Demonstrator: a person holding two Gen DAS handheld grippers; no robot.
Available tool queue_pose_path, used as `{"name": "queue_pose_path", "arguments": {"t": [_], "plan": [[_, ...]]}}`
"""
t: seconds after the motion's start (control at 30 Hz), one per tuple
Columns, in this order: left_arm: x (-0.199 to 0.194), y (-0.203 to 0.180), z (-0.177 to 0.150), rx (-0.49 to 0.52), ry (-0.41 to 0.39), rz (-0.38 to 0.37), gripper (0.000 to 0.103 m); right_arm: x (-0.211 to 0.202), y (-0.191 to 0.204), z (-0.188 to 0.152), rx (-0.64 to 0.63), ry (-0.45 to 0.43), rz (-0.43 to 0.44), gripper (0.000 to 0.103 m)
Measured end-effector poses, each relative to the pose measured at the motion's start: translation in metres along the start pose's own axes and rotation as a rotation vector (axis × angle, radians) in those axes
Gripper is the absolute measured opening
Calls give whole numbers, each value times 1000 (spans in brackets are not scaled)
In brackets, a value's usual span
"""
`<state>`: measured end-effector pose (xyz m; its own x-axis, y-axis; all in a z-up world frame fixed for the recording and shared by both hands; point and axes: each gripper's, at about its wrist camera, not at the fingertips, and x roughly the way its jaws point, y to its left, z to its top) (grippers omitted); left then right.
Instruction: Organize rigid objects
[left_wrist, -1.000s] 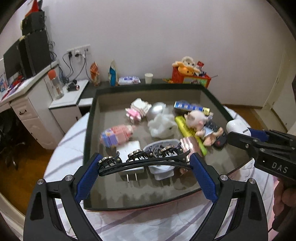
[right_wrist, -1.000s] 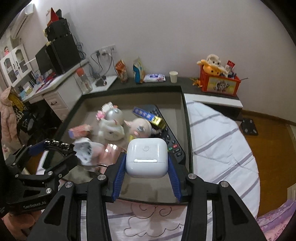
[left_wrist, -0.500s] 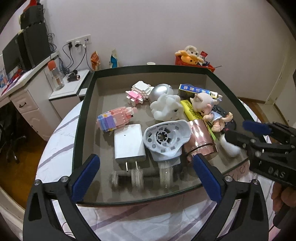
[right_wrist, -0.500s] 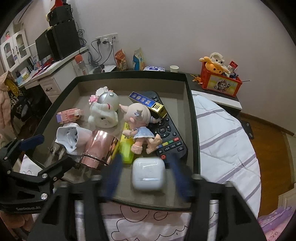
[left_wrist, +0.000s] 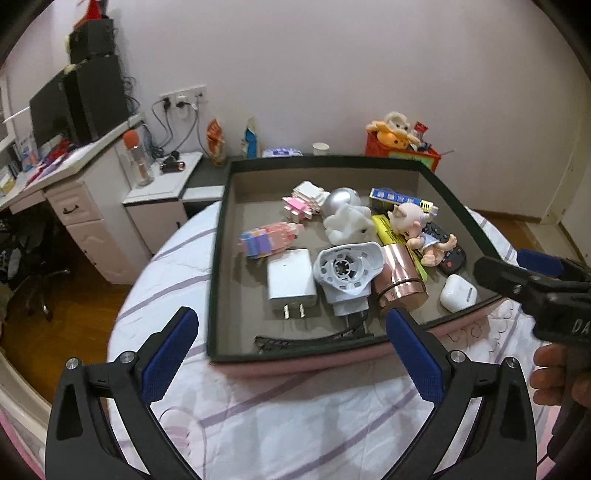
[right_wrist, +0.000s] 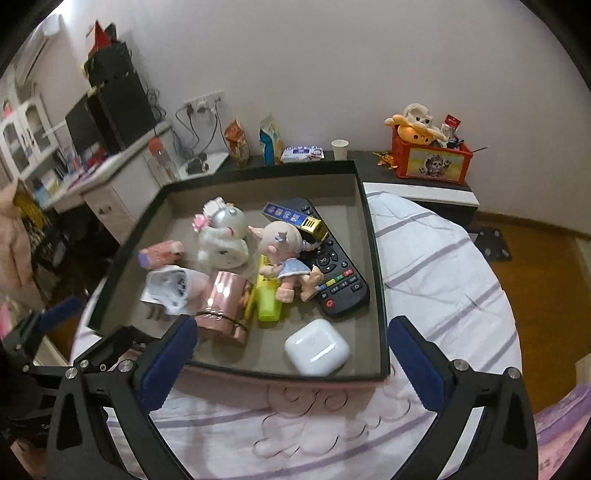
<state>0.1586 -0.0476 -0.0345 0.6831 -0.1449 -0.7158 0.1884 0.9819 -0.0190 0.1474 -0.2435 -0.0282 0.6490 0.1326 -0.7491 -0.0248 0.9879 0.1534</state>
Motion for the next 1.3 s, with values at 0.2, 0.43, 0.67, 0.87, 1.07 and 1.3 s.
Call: {"name": "queue_pose_path", "arguments": {"t": [0.2,0.43,0.67,0.87,1.07,1.3], "plan": [[-48,12,-12,-41,-48,9,103,-48,9,-19,43,-60,38,103],[-116,18,-41,-24,-94,28,103,-117,34,-61,28,-130,26,103],[-170,27,-78,-77,-113,32,103,-173,52,-111,17,-172,-40,103],[-228,12,-110,-40,-201,84,103,-210,65,-146,-6,-200,-85,103],[-271,-1,-135,-21,-271,82,103,-244,75,-174,-7,-254,-97,103],[-297,-6,-142,-21,-315,74,103,-271,84,-179,-24,-313,-110,103]]}}
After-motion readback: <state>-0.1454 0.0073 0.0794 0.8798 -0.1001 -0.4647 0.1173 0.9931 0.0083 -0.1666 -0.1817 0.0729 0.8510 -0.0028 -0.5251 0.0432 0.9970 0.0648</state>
